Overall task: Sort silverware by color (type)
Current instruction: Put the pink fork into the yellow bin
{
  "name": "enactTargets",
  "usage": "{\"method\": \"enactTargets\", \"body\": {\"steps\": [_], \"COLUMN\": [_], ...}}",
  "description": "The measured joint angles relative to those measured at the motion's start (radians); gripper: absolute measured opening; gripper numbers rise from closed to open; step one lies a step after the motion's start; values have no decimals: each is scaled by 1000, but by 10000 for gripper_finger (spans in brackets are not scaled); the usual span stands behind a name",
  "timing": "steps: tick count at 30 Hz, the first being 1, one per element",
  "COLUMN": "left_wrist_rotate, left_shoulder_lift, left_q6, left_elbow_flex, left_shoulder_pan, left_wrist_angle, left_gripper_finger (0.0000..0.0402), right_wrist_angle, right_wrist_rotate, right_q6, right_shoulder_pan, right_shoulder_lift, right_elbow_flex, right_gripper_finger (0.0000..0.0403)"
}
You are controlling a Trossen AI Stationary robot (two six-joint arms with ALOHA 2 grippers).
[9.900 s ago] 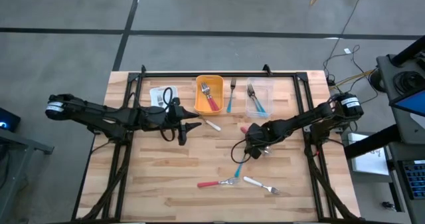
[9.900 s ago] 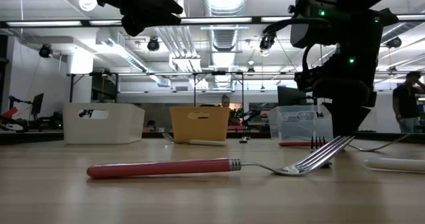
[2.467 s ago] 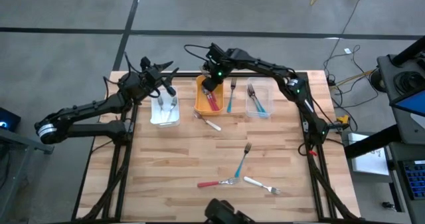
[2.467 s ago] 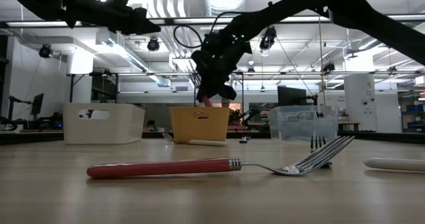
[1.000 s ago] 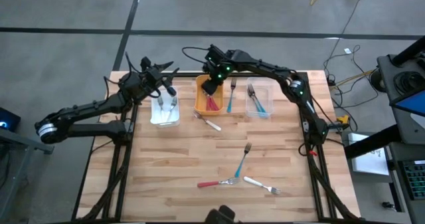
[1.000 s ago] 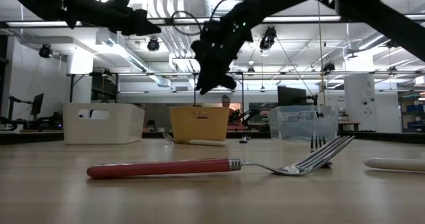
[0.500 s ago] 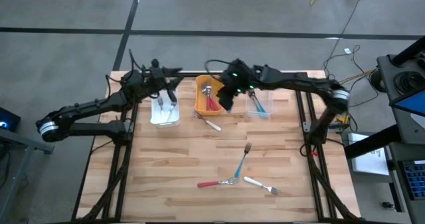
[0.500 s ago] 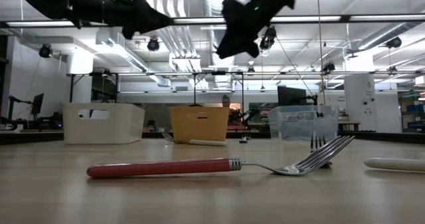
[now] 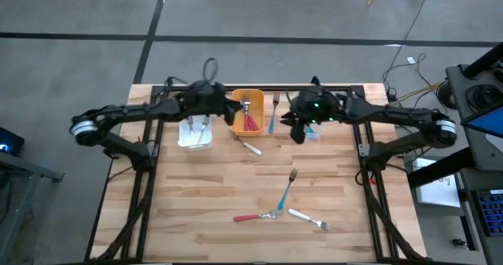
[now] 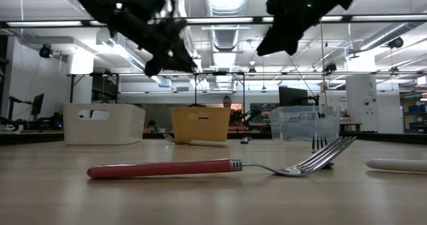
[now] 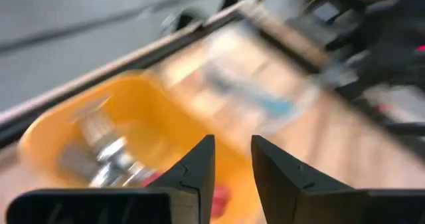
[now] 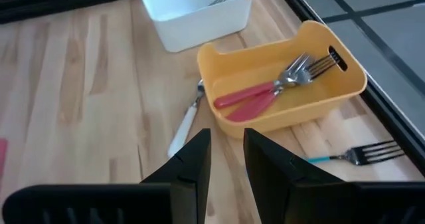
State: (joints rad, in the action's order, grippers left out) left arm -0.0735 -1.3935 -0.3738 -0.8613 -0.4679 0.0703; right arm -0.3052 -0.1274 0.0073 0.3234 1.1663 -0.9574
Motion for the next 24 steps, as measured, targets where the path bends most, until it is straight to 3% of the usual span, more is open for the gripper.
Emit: {"method": "enactTargets", "body": {"steps": [6,18,24], "left_wrist_rotate": [94,194,251], "left_shoulder_lift": [-172,-376,-459], "left_q6": [-52,-151,-158], "left_elbow_flex": [-167,-380,-476], "left_shoulder_pan": [3,11,11], "left_wrist_angle": [-263,-459,-589], "left_gripper_finger": [66,85,117], "right_wrist_angle": [27,25,13], "right_wrist_rotate": [-1,-1,-1], "right_q6": [-6,-27,-156], "right_shoulder_pan": [-3,-3,-3], "right_shoulder_lift": [-109,-170,-197], "right_elbow_flex": [128,230,220], "right_gripper_finger": [79,79,79]}}
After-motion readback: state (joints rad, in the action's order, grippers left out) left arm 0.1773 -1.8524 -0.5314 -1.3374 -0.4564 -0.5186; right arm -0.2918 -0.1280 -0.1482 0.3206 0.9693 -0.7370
